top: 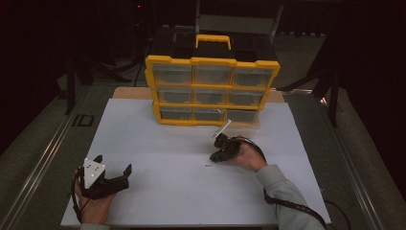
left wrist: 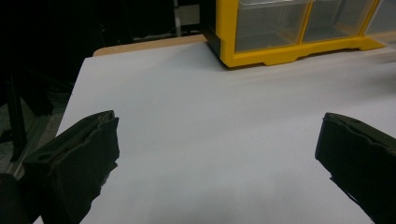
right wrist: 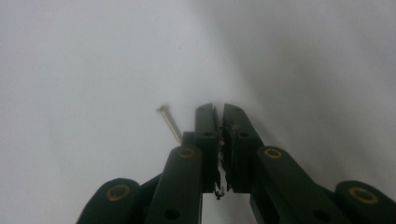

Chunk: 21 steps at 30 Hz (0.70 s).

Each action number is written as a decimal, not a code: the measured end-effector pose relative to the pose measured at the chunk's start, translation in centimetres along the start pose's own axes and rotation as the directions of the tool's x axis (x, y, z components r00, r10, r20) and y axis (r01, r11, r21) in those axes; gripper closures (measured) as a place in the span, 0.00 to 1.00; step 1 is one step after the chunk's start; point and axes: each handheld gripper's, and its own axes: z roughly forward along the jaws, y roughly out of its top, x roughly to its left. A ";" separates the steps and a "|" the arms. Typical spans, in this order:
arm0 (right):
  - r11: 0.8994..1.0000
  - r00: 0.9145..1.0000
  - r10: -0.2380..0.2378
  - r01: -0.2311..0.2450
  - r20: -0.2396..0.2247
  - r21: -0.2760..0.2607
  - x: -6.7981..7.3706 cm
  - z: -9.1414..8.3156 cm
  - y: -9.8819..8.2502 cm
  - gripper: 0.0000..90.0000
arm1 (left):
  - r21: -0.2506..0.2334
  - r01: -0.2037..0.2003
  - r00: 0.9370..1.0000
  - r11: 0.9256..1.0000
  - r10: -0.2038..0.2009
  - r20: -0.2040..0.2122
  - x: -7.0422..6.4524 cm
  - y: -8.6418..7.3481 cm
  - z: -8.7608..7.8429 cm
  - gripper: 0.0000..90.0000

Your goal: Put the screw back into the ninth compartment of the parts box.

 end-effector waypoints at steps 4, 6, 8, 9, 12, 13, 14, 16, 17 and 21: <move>1.000 1.000 -0.007 0.007 0.002 0.003 0.1 -0.2 0.1 0.94 | 0.001 -0.001 1.000 1.000 0.001 0.001 0.0 0.0 0.0 0.00; 1.000 1.000 -0.020 0.019 0.005 0.009 0.2 -0.2 0.1 0.94 | 0.001 -0.001 1.000 1.000 0.001 0.001 0.0 0.0 0.0 0.00; 1.000 1.000 -0.025 0.025 0.004 0.013 0.3 -0.3 0.2 0.94 | 0.000 0.000 1.000 1.000 0.000 0.000 0.0 0.0 0.0 0.00; 0.999 0.999 -0.031 0.031 0.005 0.015 0.4 -0.3 0.2 0.94 | 0.000 -0.001 1.000 1.000 0.001 0.000 0.0 0.0 0.0 0.00; 0.999 0.999 -0.041 0.040 0.006 0.023 0.5 -0.3 0.3 0.94 | 0.000 -0.001 1.000 1.000 0.001 0.001 0.0 0.0 0.0 0.00; 0.999 0.999 -0.041 0.041 0.005 0.024 0.5 -0.4 0.3 0.94 | 0.000 0.000 1.000 1.000 0.000 0.000 0.0 0.0 0.0 0.00; 0.999 0.999 -0.044 0.044 0.005 0.023 0.5 -0.4 0.4 0.94 | 0.000 0.000 1.000 1.000 0.000 0.000 0.0 0.0 0.0 0.00; 0.999 0.999 -0.046 0.045 0.009 0.025 0.6 -0.5 0.4 0.94 | -0.001 0.000 1.000 1.000 0.000 0.001 0.0 0.0 0.0 0.00; 0.998 0.999 -0.050 0.050 0.010 0.024 0.6 -0.6 0.5 0.94 | -0.001 0.000 1.000 1.000 0.000 0.001 0.0 0.0 0.0 0.00; 0.998 0.998 -0.058 0.057 0.015 0.025 0.7 -1.0 0.7 0.94 | -0.002 0.000 1.000 1.000 0.000 0.001 0.0 0.0 0.0 0.00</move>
